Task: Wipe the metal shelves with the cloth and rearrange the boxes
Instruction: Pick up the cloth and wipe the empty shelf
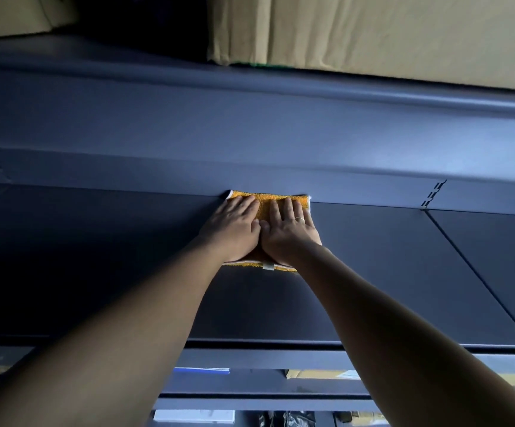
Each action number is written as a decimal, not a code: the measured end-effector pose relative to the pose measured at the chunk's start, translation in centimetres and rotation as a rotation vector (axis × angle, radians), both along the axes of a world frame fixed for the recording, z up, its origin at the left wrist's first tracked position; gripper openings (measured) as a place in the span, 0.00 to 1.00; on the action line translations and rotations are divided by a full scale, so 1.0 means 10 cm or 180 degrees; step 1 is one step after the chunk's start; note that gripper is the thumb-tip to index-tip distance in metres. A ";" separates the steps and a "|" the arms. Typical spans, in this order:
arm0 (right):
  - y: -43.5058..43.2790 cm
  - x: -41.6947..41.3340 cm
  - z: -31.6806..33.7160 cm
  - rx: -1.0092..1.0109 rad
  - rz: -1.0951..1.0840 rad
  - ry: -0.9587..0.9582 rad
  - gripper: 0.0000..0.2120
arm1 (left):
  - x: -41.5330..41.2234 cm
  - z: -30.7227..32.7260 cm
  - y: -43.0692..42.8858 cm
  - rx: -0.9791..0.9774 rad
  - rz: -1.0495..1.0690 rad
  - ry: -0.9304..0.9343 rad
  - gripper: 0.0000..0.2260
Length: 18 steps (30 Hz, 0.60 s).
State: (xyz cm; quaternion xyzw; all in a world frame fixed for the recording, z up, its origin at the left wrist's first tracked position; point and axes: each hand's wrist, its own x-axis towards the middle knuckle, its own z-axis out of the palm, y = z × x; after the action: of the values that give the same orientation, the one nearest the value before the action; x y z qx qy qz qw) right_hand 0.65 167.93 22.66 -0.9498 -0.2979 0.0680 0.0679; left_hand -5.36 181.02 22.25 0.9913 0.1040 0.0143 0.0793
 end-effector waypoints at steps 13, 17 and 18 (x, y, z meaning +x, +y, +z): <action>0.00 -0.42 -0.06 0.0149 0.0115 -0.0057 0.31 | -0.51 -0.02 -0.05 0.0068 0.0208 0.0002 0.27; -0.12 -0.72 -0.07 0.0109 0.0125 -0.0068 0.31 | -0.80 -0.01 -0.15 0.0072 0.0148 -0.0026 0.27; -0.15 -0.79 -0.07 0.0086 0.0123 -0.0075 0.31 | -0.87 -0.02 -0.17 0.0079 0.0135 -0.0038 0.28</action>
State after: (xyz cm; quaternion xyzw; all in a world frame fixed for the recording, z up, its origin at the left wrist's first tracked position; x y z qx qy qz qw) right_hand -7.27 166.44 21.96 -0.9436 -0.3178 0.0540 0.0759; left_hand -14.06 179.33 22.03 0.9897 0.1243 0.0231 0.0674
